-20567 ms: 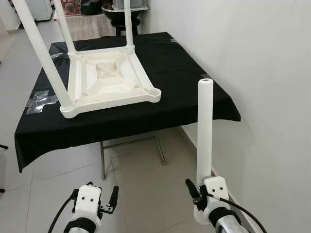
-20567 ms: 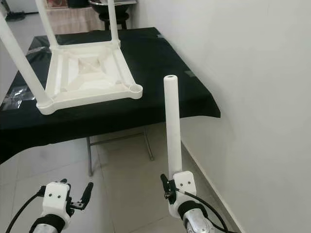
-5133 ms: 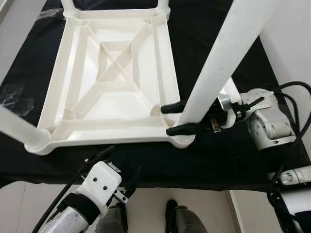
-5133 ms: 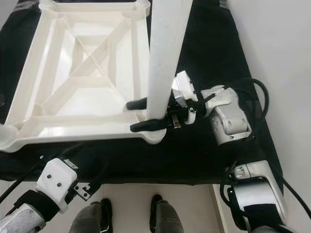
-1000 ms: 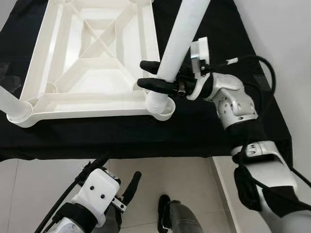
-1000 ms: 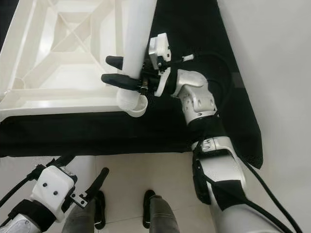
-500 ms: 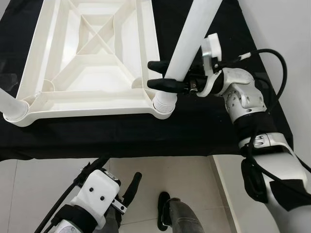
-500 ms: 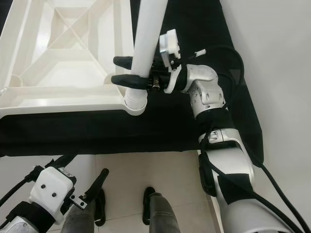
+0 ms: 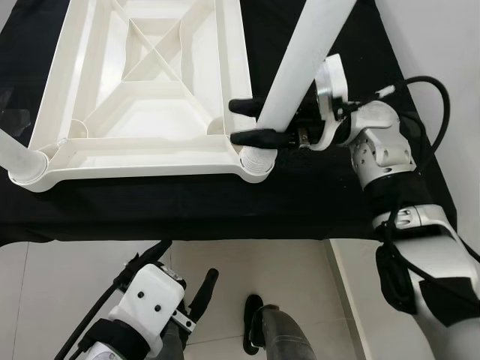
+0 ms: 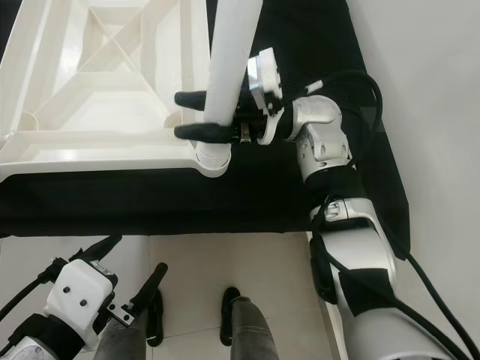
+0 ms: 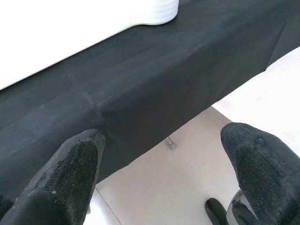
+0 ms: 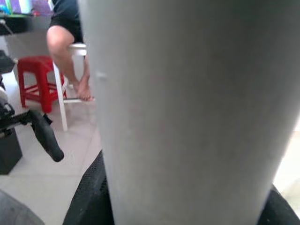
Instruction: Building children table
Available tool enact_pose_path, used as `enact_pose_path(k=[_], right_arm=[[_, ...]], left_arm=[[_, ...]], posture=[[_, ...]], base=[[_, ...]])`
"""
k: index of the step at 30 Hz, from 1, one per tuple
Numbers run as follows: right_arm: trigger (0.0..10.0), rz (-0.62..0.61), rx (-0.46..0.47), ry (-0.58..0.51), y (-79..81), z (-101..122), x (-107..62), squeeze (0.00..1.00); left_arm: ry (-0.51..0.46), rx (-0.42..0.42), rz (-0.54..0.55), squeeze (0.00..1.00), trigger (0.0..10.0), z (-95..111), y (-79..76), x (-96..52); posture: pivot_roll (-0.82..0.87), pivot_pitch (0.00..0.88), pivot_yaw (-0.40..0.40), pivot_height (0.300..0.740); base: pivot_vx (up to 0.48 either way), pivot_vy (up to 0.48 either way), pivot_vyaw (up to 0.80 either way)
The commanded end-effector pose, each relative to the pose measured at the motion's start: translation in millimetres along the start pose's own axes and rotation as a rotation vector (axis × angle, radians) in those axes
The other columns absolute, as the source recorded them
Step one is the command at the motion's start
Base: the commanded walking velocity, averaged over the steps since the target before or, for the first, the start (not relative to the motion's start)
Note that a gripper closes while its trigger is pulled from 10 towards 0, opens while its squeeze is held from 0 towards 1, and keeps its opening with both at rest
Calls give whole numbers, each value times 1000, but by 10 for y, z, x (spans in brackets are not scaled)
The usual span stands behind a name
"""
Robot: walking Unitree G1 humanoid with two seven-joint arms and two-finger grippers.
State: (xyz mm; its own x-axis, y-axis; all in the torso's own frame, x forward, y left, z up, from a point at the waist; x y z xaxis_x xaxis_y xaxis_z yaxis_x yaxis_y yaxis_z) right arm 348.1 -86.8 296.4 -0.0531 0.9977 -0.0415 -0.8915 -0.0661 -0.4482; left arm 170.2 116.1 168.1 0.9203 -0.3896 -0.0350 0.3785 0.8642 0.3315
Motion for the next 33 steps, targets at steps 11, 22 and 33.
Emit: enact_pose_path(k=[11,22,33], right_arm=[[10000,103,51,139,146,-263,84,0],[10000,-178,185,117,-115,-319,103,0],[10000,-368,229,167,-168,-484,27,0]], left_arm=[[15,1,-13,0,10000,-10,-38,-13],[14,-3,-11,0,10000,-14,-51,0],[8,-2,-13,0,10000,-21,-46,26]], posture=[[221,394,-88,740],[216,392,-90,740],[206,384,-90,740]], base=[[0,0,0],[0,0,0],[0,0,0]])
Point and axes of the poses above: a point about 5 cm out from each wrist's last joint towards the gripper, its own x axis pointing out of the wrist towards the gripper, its own z axis along the axis of the wrist's last joint, y = z × x, the point moved 3 cm from there along x, pointing out of the wrist towards the gripper, and after that the axes turned 3 degrees about x, right-handed, at the moved point
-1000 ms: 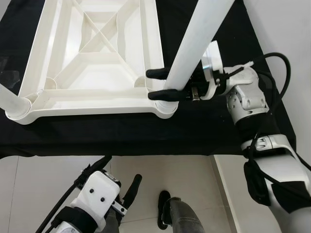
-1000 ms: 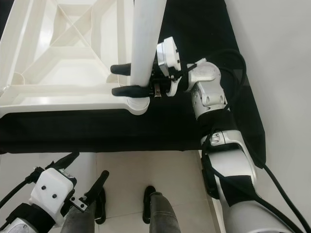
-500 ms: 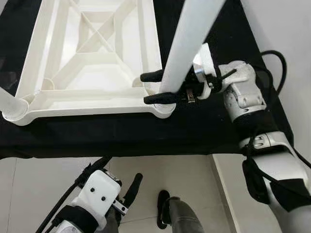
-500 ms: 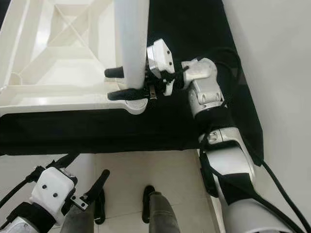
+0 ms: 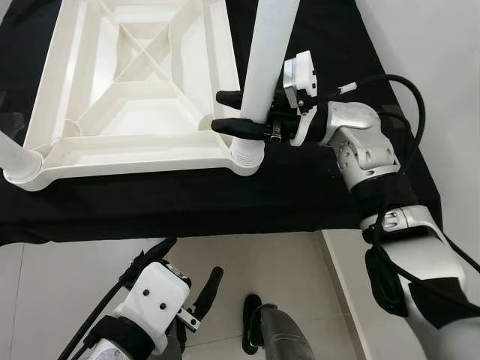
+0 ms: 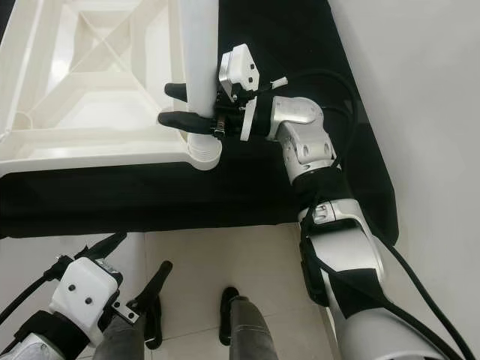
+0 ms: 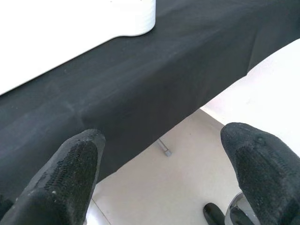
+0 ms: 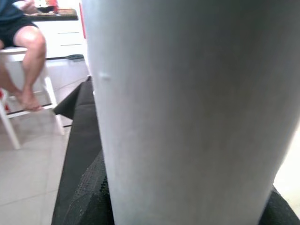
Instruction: Building children table
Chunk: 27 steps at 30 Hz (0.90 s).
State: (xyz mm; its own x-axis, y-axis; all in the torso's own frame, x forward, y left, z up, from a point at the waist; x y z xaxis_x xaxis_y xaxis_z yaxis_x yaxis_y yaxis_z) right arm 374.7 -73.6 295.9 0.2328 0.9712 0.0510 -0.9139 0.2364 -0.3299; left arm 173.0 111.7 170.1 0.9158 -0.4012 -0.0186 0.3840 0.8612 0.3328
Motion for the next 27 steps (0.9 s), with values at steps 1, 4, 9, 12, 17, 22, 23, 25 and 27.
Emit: enact_pose_path(k=[1,4,9,12,17,22,23,25,27], right_arm=[[10000,-99,87,150,0,-386,-94,0],[10000,-207,90,164,-38,-429,-108,0],[10000,-344,96,198,-87,-497,-137,0],[10000,-803,105,259,-139,-641,-273,0],[10000,-895,237,264,545,-829,-9,0],[10000,-885,275,225,657,-784,237,0],[10000,-885,275,225,657,-784,237,0],[10000,-886,273,221,637,-771,263,0],[10000,-894,272,223,622,-762,270,0]], left_arm=[[27,-4,-6,0,10000,-53,-23,-14],[25,-2,-6,0,10000,-54,-20,-6],[23,0,-6,0,10000,-54,-16,-3],[22,2,-6,0,10000,-51,-15,-5],[18,-1,1,0,10000,-51,-11,17],[8,5,-6,0,10000,-50,-10,50],[8,5,-6,0,10000,-50,-10,50],[6,9,-2,0,10000,-56,10,61],[4,12,2,0,10000,-61,26,73]], posture=[[205,380,-89,740],[201,378,-90,740],[198,376,-92,740],[194,376,-104,740],[193,373,-91,740],[191,355,-94,740],[191,355,-94,740],[187,347,-96,740],[186,342,-99,740]], base=[[0,0,0],[0,0,0],[0,0,0],[0,0,0],[0,0,0],[0,0,0],[0,0,0],[0,0,0],[0,0,0]])
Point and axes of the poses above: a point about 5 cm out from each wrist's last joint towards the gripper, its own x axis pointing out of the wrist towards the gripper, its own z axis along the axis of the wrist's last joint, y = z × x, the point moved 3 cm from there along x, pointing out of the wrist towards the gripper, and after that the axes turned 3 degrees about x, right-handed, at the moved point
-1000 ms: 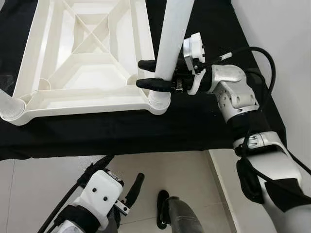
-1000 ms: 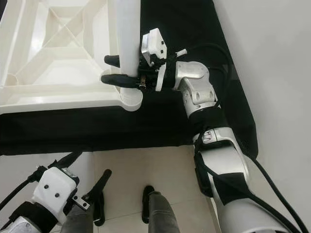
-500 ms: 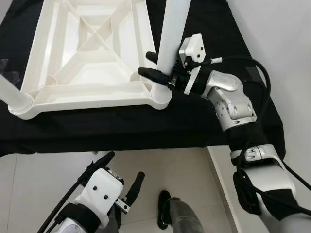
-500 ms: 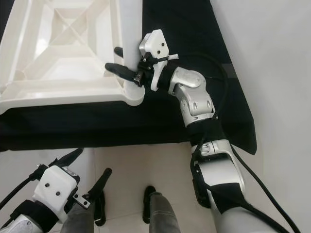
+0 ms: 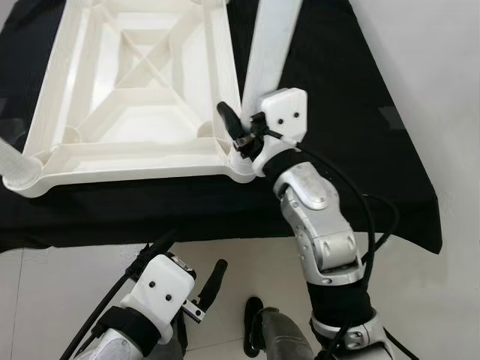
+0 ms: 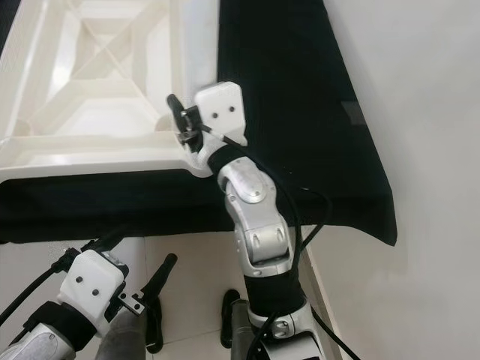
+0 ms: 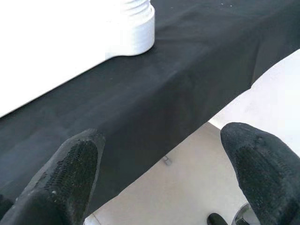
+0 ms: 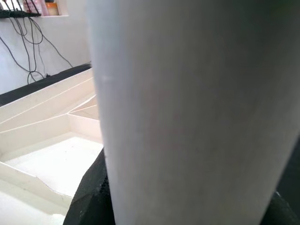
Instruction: Building children table
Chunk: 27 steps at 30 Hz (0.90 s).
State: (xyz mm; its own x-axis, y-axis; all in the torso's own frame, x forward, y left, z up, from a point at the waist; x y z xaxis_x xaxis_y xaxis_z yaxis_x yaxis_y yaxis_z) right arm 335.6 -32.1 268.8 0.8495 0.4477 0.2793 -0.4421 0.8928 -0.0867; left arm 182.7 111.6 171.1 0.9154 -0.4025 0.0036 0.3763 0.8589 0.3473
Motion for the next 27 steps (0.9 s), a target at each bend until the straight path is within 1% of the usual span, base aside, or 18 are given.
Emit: enact_pose_path(k=[1,3,7,8,9,10,13,16,17,18,19,24,25,26,27], right_arm=[[10000,-53,53,300,-34,-644,-68,0],[10000,-32,48,303,-14,-636,-64,0],[10000,-47,59,306,22,-600,-97,0],[10000,-42,67,283,41,-539,-109,0],[10000,-42,67,283,41,-539,-109,0],[10000,-16,89,245,51,-464,-93,0],[10000,69,107,157,66,-285,-42,0],[10000,80,105,146,58,-259,-33,0],[10000,89,98,134,33,-235,-20,937],[10000,89,98,134,33,-235,-20,937],[10000,104,90,122,3,-203,-2,1000],[10000,145,100,98,-4,-137,12,1000],[10000,181,115,78,3,-89,16,0],[10000,181,115,78,3,-89,16,0],[10000,267,121,38,11,4,24,0]], left_arm=[[20,-2,-3,0,10000,-57,-14,-1],[10,-4,-4,0,10000,-52,-26,33],[6,-3,-4,0,10000,-53,-22,50],[3,2,-2,0,10000,-52,-5,56],[3,2,-2,0,10000,-52,-5,56],[2,5,1,0,10000,-51,9,55],[1,10,5,0,10000,-53,24,58],[0,10,5,0,10000,-52,21,59],[-2,10,4,0,10000,-52,16,66],[-2,10,4,0,10000,-52,16,66],[-5,9,4,0,10000,-53,11,78],[-7,8,5,0,10000,-53,6,82],[-7,8,6,0,10000,-53,4,81],[-7,8,6,0,10000,-53,4,81],[-6,8,6,0,10000,-56,3,77]], posture=[[182,335,-100,740],[180,327,-100,740],[181,320,-98,740],[182,319,-98,740],[182,319,-98,740],[183,315,-97,740],[185,313,-97,740],[185,313,-97,740],[181,309,-99,740],[181,309,-99,740],[182,307,-101,740],[186,307,-103,740],[187,308,-105,740],[187,308,-105,740],[188,307,-107,740]], base=[[0,0,0],[0,0,0],[0,0,0],[0,0,0],[0,0,0],[0,0,0],[0,0,0],[0,0,0],[0,0,0],[0,0,0],[0,0,0],[0,0,0],[0,0,0],[0,0,0],[0,0,0]])
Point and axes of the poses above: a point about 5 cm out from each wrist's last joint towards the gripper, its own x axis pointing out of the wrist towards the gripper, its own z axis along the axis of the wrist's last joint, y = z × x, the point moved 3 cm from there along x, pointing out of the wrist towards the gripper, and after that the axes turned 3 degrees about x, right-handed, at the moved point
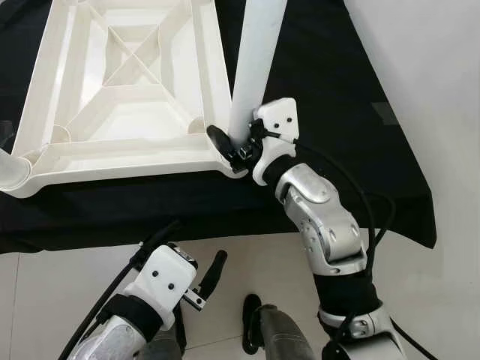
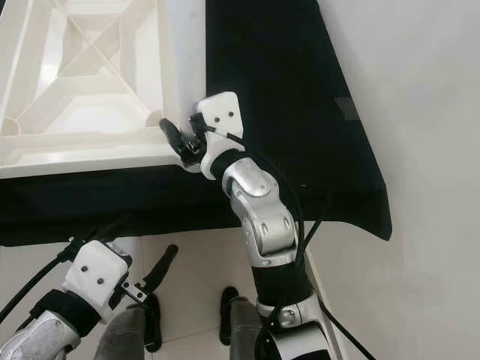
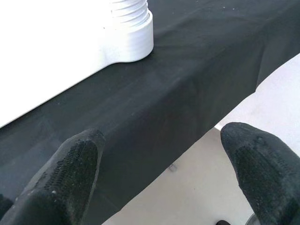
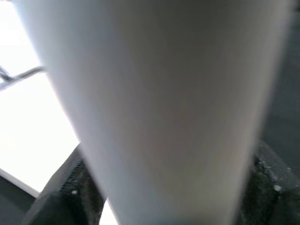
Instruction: Building children table
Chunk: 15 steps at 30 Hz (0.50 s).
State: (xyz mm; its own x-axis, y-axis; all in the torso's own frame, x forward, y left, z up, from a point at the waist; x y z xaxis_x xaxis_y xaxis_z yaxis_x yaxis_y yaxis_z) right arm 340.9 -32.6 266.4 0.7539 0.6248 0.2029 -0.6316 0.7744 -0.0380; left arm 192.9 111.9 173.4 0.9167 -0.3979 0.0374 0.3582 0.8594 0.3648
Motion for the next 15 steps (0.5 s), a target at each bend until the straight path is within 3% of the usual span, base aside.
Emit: enact_pose_path(k=[1,6,10,13,14,15], right_arm=[[10000,90,2,-38,24,73,-7,0],[10000,233,-84,-55,-70,193,21,0],[10000,476,-157,-32,-118,272,27,0],[10000,513,-167,-19,-166,278,54,0],[2706,513,-186,-4,-204,258,92,0],[2706,513,-200,7,-231,244,118,0]], left_arm=[[24,-11,-11,0,10000,-62,-51,-15],[23,-12,-7,0,10000,-62,-53,-9],[21,-13,-3,0,10000,-59,-58,-9],[20,-13,1,0,10000,-58,-55,-10],[19,-12,5,0,10000,-55,-51,-12],[19,-10,8,0,10000,-53,-48,-13]], posture=[[191,307,-112,740],[193,306,-119,740],[198,303,-129,740],[199,303,-133,740],[207,305,-135,740],[211,305,-137,740]], base=[[0,0,0],[0,0,0],[0,0,0],[0,0,0],[0,0,0],[0,0,0]])
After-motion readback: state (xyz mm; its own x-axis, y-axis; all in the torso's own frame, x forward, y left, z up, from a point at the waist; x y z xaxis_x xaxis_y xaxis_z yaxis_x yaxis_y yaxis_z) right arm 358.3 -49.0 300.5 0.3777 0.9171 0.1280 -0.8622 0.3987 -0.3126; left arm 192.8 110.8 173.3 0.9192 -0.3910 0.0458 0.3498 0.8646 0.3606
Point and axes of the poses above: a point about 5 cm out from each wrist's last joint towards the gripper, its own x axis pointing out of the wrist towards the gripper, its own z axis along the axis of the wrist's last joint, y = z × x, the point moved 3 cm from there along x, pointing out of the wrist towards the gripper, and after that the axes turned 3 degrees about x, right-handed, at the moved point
